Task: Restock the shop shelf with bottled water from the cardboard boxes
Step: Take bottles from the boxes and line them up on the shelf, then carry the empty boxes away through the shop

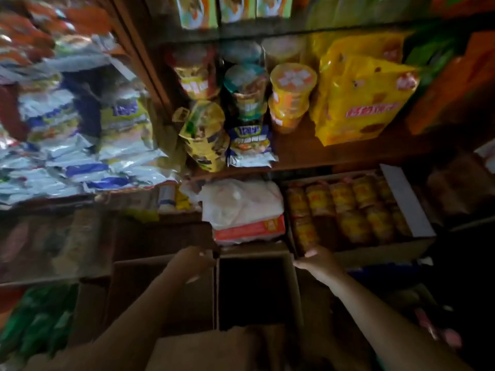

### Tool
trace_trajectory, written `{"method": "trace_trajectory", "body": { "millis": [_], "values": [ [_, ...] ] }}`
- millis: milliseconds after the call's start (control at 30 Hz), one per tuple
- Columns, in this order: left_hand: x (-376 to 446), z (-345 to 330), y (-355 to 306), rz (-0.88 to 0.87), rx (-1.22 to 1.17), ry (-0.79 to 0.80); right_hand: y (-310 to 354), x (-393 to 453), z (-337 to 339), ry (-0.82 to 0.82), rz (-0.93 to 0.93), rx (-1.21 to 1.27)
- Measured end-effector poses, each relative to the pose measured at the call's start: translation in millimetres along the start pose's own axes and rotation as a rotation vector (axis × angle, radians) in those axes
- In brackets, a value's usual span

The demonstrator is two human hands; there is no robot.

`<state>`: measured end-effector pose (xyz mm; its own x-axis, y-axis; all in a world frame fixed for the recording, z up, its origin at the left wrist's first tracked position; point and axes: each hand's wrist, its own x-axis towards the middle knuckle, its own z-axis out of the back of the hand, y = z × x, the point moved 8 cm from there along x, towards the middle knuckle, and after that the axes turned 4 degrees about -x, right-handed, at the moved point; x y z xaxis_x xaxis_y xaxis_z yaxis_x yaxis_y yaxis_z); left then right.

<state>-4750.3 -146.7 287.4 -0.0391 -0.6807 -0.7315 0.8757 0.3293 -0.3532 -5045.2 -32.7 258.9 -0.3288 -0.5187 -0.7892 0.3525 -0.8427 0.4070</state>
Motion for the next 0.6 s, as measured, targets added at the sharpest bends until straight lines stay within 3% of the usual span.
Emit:
{"method": "trace_trajectory", "body": {
  "millis": [233,400,600],
  "values": [
    [90,-100,63,0.161,-0.286,0.095,-68,94,-52,0.065,-0.196,0.044],
    [140,-169,116,0.278,-0.304,0.192,-109,151,-96,0.105,-0.277,-0.043],
    [174,-221,162,0.311,-0.345,0.137,-152,199,-143,0.113,-0.314,-0.018]
  ]
}}
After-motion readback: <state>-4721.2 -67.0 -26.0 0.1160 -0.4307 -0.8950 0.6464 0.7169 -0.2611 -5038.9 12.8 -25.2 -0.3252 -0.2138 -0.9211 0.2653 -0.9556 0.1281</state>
